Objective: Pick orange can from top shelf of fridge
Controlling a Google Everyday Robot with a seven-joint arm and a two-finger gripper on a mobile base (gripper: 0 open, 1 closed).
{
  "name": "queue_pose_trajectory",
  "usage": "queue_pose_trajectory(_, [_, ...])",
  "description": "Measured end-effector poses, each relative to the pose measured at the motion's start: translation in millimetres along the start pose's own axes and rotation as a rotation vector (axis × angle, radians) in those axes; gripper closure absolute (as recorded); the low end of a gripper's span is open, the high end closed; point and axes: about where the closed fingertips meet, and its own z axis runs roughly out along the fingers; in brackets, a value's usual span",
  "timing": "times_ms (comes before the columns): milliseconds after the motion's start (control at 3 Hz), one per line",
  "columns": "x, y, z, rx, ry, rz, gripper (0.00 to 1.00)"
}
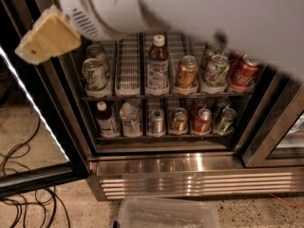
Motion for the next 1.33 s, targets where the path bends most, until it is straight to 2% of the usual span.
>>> queue_pose_trajectory(333, [5.0,16.3,3.1,0.018,0.014,0.003,0.0])
queue_pose_trajectory(1333, [5.0,16.4,3.1,0.018,0.014,0.003,0.0])
